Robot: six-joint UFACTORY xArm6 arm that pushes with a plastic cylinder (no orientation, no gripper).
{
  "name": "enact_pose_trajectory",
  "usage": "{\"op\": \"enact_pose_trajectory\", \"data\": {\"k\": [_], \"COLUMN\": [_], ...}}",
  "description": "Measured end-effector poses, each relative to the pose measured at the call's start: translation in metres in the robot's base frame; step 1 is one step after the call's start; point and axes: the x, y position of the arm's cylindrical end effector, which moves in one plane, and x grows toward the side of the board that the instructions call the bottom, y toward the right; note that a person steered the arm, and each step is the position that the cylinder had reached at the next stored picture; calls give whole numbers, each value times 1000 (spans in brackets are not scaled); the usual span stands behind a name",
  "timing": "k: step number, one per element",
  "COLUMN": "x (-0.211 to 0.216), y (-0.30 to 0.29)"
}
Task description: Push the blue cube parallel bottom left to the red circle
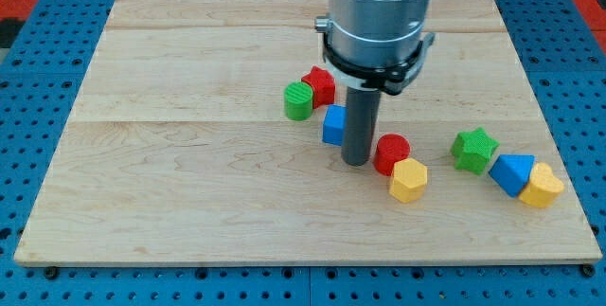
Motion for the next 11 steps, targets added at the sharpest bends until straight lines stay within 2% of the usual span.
{"op": "enact_pose_trajectory", "data": {"k": [2,4,5,8,10,11], "x": [-53,-75,-66,7,27,74], "y": [17,-1,-15,-27,-14,-9]}}
